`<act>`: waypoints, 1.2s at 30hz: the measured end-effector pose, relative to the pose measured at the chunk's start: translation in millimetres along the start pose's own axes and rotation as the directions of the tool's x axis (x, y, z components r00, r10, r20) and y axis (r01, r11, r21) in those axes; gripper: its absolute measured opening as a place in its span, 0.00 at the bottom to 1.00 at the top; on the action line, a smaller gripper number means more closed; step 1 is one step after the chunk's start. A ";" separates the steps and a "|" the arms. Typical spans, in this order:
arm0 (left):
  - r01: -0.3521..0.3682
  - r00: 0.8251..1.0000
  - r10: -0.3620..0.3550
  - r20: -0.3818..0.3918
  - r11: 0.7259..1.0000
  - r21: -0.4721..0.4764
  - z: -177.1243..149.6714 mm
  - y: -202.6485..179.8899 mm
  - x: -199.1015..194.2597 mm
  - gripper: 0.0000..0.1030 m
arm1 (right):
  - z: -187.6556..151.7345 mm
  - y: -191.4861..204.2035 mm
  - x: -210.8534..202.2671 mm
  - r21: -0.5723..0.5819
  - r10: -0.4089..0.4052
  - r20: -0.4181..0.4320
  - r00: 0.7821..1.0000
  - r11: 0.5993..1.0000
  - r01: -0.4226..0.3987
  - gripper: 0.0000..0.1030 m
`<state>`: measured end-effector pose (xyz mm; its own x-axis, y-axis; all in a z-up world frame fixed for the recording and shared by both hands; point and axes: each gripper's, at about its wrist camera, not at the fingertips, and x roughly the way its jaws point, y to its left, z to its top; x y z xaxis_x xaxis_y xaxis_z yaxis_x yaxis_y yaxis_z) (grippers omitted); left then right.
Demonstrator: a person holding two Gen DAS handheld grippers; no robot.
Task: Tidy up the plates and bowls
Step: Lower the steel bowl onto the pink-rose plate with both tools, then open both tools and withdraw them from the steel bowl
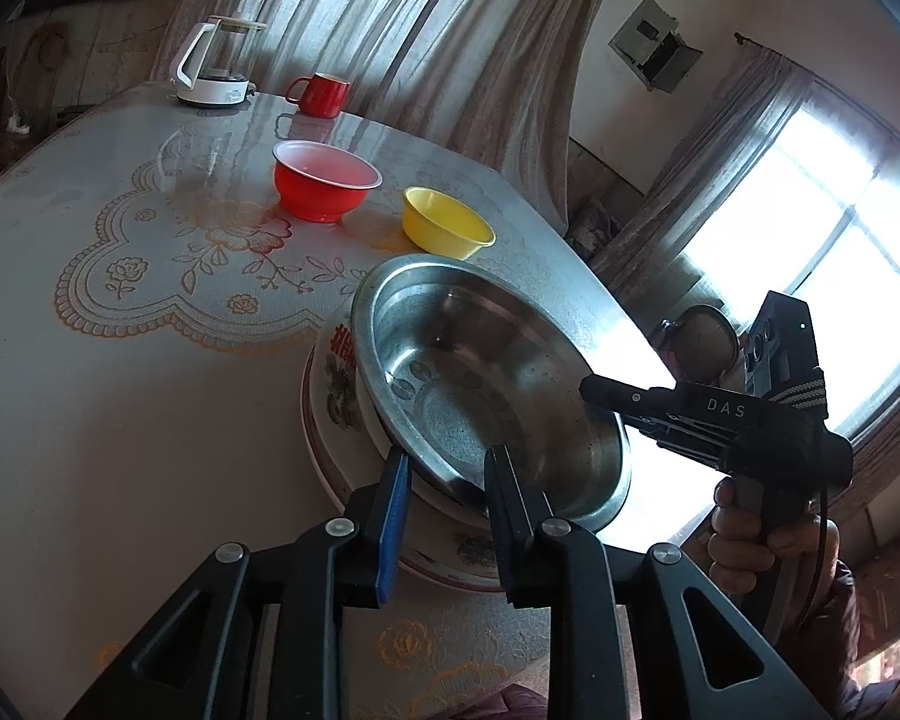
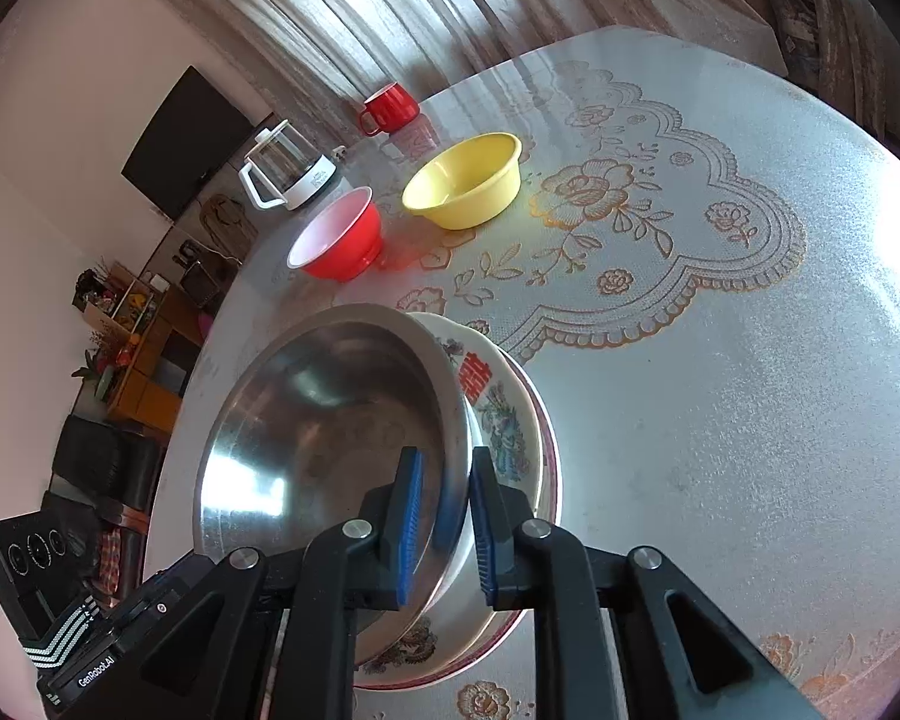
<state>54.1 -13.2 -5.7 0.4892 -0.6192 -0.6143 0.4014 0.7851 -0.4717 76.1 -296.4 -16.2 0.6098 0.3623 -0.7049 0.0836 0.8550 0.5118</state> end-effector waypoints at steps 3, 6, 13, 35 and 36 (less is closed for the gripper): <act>-0.035 0.999 0.035 0.010 0.999 0.018 -0.1 -0.9 -2.2 0.24 | -0.8 1.9 -0.5 -0.012 -0.006 0.009 1.000 1.000 0.006 0.16; -0.063 0.998 0.062 0.031 0.997 0.037 0.8 -2.5 -8.1 0.24 | -1.8 5.9 -0.3 -0.045 -0.028 0.019 0.999 0.999 0.029 0.14; -0.103 0.993 0.100 0.069 0.994 0.045 5.4 -0.1 -19.4 0.24 | -2.1 9.5 0.4 -0.077 -0.069 0.037 0.997 0.994 0.072 0.12; -0.354 0.933 0.355 0.054 0.935 -0.029 23.0 38.3 -10.9 0.24 | 15.7 5.3 -21.1 -0.071 -0.032 0.105 0.994 0.997 0.039 0.20; -0.364 0.929 0.365 0.057 0.931 -0.029 24.7 39.5 -10.3 0.24 | 17.5 4.7 -20.4 -0.070 -0.032 0.103 0.994 0.997 0.040 0.20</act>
<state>84.0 23.8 -2.3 0.6451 -0.2894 -0.7072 0.1733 0.9568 -0.2335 77.9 -306.3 9.3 0.6848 0.2943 -0.6666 0.0523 0.8926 0.4478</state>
